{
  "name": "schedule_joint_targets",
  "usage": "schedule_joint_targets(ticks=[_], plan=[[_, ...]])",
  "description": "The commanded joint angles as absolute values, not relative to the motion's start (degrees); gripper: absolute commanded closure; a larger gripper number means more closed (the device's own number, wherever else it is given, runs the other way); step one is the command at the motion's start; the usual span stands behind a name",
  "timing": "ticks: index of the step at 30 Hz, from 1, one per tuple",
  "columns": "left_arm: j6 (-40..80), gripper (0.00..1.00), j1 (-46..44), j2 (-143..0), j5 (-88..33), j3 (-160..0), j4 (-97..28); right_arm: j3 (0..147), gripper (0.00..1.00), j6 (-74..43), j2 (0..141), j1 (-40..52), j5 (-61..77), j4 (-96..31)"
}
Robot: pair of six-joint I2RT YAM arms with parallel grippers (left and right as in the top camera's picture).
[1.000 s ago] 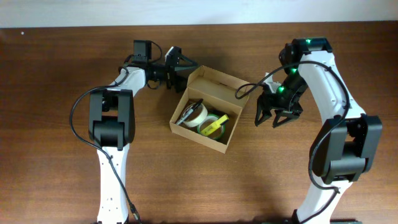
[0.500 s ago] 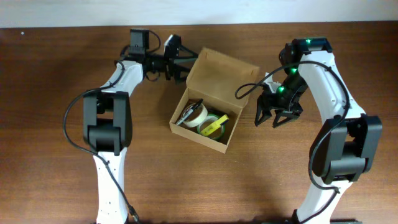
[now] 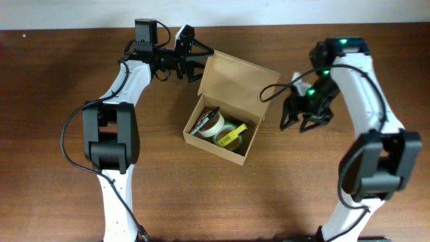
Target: Pack container
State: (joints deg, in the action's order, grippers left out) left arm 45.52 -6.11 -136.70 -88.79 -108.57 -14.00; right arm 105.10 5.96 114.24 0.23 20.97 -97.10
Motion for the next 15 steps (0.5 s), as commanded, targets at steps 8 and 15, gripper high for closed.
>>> schedule_joint_targets(ticks=[8, 15], plan=[[45.6, 0.07, -6.3, -133.8, -90.2, -109.0, -15.3, 110.7, 0.38, 5.6, 98.1, -7.6, 20.8, -97.4], [45.6, 0.07, -6.2, -130.2, -90.2, -109.0, -15.9, 110.7, 0.35, 5.5, 94.6, -8.8, 20.8, -97.3]])
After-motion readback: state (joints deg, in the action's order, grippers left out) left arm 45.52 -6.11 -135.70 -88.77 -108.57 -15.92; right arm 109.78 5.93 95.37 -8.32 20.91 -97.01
